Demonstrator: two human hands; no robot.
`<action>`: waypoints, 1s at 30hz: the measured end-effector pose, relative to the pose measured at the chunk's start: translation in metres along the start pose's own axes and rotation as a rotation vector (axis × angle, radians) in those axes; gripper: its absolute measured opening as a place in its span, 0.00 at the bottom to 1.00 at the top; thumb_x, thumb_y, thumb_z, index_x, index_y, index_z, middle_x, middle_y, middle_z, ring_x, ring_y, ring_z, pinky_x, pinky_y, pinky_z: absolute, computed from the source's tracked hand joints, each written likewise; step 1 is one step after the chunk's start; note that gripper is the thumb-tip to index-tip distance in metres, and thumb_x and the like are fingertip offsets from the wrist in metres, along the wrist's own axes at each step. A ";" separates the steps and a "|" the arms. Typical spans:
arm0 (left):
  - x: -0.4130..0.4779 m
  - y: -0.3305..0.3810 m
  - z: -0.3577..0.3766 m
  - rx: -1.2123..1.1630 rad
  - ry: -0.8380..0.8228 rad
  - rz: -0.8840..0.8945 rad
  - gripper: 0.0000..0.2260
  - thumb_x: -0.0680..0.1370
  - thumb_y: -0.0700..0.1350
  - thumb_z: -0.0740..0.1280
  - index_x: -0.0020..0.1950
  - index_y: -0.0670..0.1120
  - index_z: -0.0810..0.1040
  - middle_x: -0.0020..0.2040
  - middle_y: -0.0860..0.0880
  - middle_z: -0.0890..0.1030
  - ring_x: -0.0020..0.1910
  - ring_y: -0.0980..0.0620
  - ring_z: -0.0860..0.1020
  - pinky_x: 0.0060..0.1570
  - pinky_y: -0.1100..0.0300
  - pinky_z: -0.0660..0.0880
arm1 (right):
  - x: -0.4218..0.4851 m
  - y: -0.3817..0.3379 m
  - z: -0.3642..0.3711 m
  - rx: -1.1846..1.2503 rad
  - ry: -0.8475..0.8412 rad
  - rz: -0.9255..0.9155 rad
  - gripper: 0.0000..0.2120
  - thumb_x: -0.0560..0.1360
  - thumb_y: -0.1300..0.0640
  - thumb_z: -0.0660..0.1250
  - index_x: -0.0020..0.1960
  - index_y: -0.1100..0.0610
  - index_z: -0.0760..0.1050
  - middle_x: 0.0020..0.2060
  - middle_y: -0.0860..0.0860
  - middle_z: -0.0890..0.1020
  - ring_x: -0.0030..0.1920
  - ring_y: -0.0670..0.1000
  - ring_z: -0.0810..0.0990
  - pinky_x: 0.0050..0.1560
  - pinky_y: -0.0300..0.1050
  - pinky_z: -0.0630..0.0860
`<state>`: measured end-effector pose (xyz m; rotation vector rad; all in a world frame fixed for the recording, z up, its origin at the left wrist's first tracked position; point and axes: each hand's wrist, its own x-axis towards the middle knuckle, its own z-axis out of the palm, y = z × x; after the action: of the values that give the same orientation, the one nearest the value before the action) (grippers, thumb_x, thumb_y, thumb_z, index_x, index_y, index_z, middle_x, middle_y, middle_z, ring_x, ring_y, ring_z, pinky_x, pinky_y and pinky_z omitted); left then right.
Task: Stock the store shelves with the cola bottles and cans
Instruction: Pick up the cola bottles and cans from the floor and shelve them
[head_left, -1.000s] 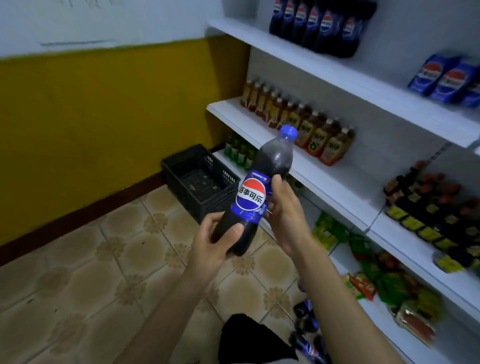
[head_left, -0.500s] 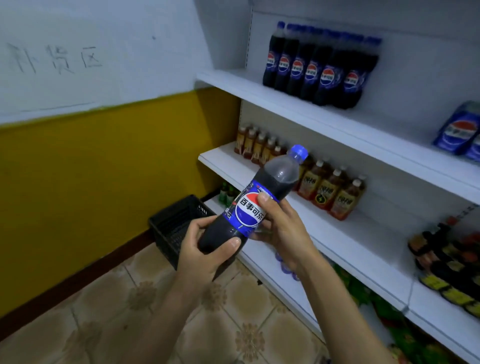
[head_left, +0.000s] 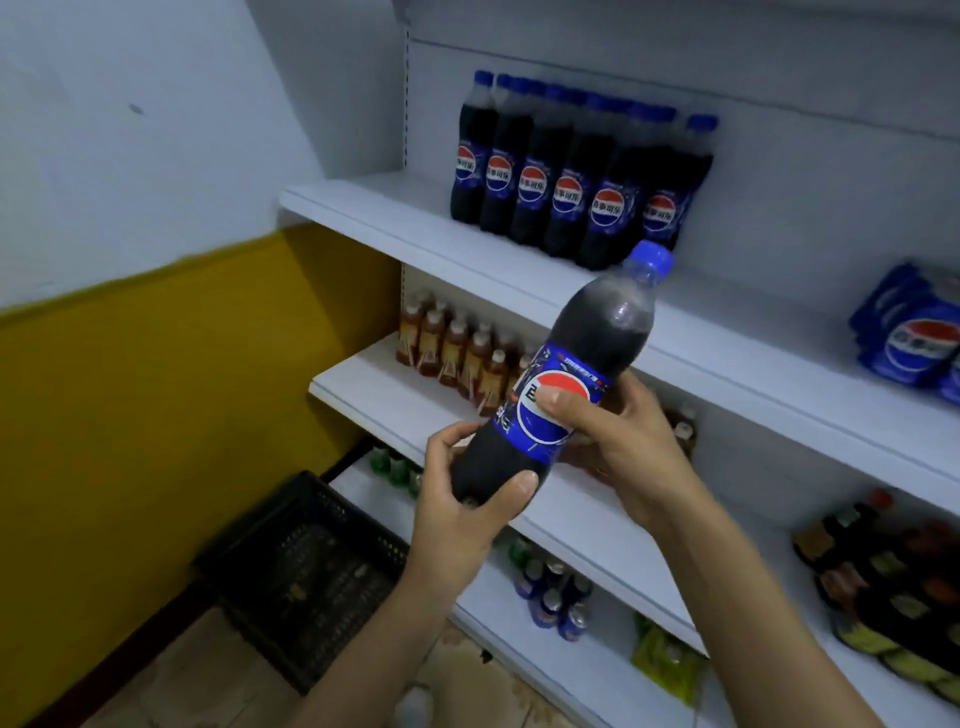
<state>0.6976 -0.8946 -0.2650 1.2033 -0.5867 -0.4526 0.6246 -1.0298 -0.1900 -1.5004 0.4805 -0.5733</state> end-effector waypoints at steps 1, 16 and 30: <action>0.025 -0.002 0.004 0.011 -0.045 -0.005 0.31 0.62 0.58 0.76 0.62 0.60 0.67 0.53 0.60 0.79 0.52 0.58 0.80 0.42 0.65 0.78 | 0.019 -0.006 -0.006 -0.013 0.042 -0.022 0.33 0.59 0.48 0.80 0.61 0.49 0.74 0.52 0.50 0.84 0.51 0.52 0.84 0.44 0.48 0.81; 0.356 -0.012 0.108 0.545 -0.323 0.432 0.48 0.69 0.68 0.64 0.78 0.50 0.42 0.79 0.50 0.50 0.77 0.53 0.52 0.75 0.47 0.55 | 0.216 -0.049 -0.115 -0.278 0.584 -0.079 0.28 0.64 0.59 0.78 0.59 0.46 0.70 0.53 0.45 0.80 0.53 0.48 0.80 0.47 0.47 0.80; 0.436 -0.054 0.162 0.962 -0.026 0.799 0.40 0.73 0.67 0.59 0.77 0.45 0.53 0.76 0.40 0.48 0.76 0.38 0.49 0.69 0.29 0.51 | 0.335 -0.033 -0.158 -0.473 0.491 -0.153 0.37 0.66 0.58 0.78 0.69 0.52 0.65 0.62 0.50 0.78 0.60 0.52 0.78 0.60 0.53 0.76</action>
<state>0.9283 -1.2972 -0.1988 1.7055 -1.3101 0.5717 0.7854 -1.3615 -0.1433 -1.8559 0.9348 -1.0096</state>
